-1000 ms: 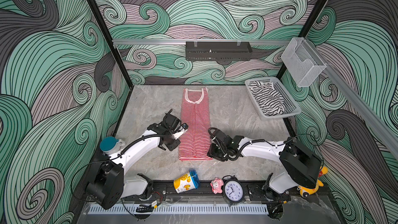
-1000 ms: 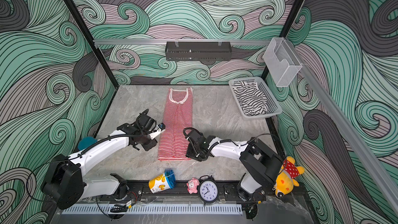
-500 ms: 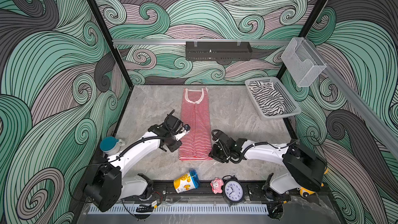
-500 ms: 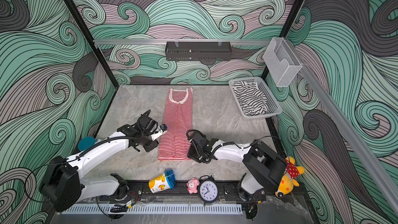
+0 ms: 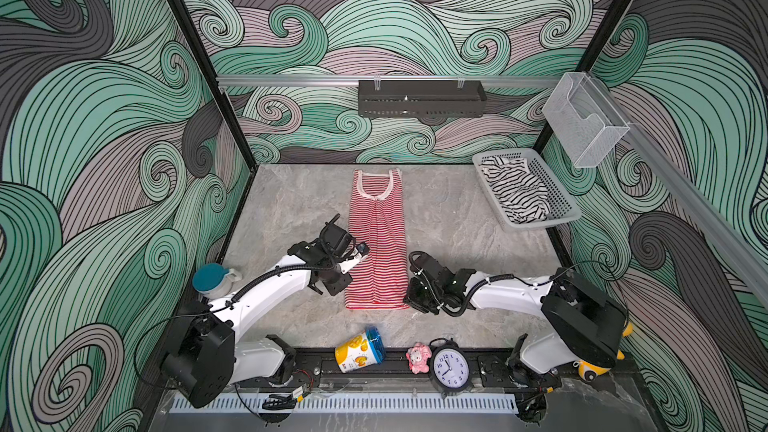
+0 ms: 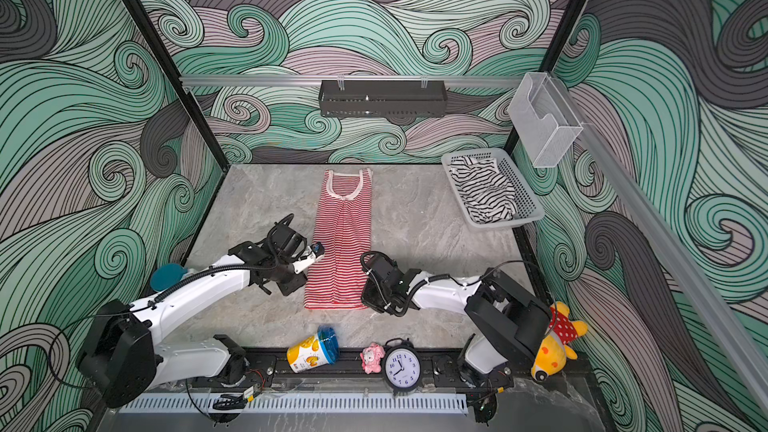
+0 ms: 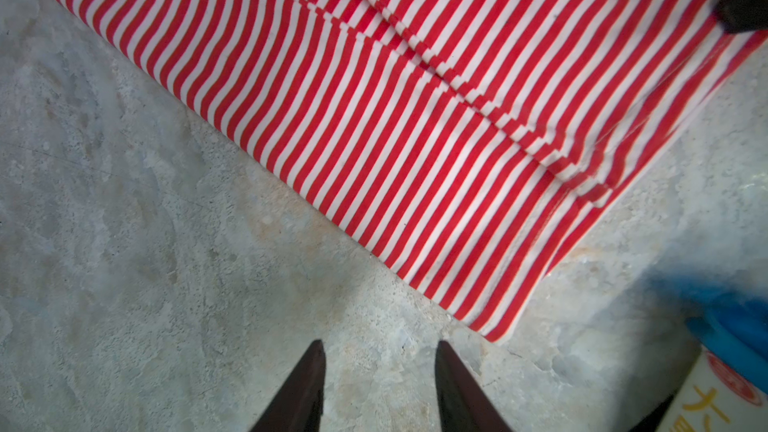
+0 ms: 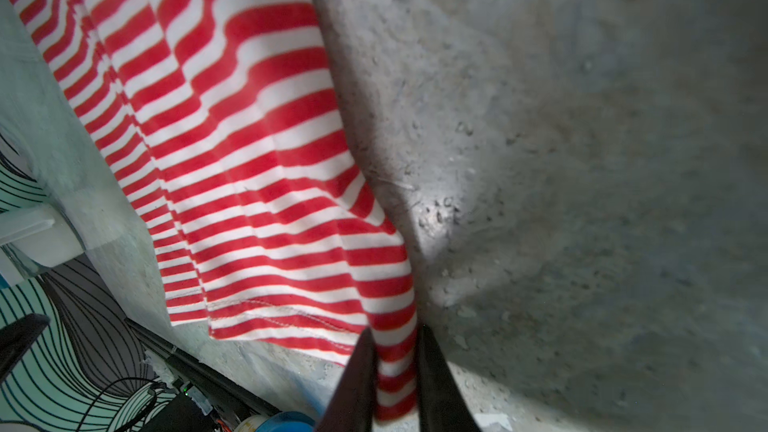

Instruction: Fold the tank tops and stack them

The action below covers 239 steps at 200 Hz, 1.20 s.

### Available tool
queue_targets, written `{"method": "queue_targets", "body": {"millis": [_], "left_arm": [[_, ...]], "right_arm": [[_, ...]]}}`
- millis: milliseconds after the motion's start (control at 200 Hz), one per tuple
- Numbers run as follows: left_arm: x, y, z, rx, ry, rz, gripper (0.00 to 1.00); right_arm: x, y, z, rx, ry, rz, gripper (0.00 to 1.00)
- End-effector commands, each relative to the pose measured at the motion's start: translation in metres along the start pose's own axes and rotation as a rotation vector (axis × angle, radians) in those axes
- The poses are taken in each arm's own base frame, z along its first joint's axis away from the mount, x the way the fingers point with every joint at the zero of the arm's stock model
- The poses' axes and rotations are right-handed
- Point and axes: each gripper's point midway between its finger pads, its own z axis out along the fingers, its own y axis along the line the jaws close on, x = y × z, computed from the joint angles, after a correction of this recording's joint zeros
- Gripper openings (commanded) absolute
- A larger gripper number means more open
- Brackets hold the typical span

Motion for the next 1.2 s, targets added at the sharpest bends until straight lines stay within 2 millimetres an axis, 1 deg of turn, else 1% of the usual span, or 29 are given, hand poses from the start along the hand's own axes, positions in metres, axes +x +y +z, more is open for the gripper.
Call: {"method": "queue_targets", "body": {"millis": [0, 50, 120, 220, 300, 541, 736, 841, 856, 911, 1191], "left_arm": [[0.004, -0.007, 0.005, 0.019, 0.017, 0.019, 0.46], [0.005, -0.010, 0.006, 0.034, 0.022, 0.025, 0.47], [0.006, -0.014, 0.008, 0.042, 0.035, 0.037, 0.47], [0.005, -0.022, 0.009, 0.062, 0.043, 0.063, 0.47], [0.006, -0.033, 0.010, 0.099, 0.038, 0.088, 0.48], [0.016, -0.052, 0.023, 0.158, 0.093, 0.158, 0.48], [0.023, -0.046, 0.039, 0.102, 0.157, 0.191, 0.48], [0.024, -0.051, 0.041, 0.122, 0.152, 0.199, 0.48], [0.028, -0.053, 0.045, 0.136, 0.174, 0.199, 0.48], [0.029, -0.057, 0.047, 0.147, 0.178, 0.210, 0.48], [0.032, -0.061, 0.055, 0.151, 0.228, 0.248, 0.46]], "right_arm": [[0.001, -0.011, 0.001, 0.035, -0.008, 0.009, 0.12], [0.000, -0.009, 0.001, 0.031, -0.009, 0.002, 0.06], [-0.001, -0.004, 0.002, 0.021, -0.009, -0.011, 0.00], [-0.002, 0.005, 0.003, 0.010, 0.003, -0.035, 0.00], [-0.002, 0.011, 0.003, 0.000, 0.007, -0.055, 0.00], [-0.004, 0.015, -0.001, 0.004, 0.007, -0.071, 0.00], [-0.008, 0.016, -0.006, 0.005, 0.000, -0.075, 0.00], [-0.009, 0.015, -0.007, 0.008, 0.000, -0.071, 0.00], [-0.010, 0.015, -0.008, 0.007, -0.001, -0.070, 0.00], [-0.010, 0.014, -0.007, 0.008, 0.001, -0.067, 0.00], [-0.012, 0.016, -0.008, 0.005, 0.010, -0.063, 0.00]]}}
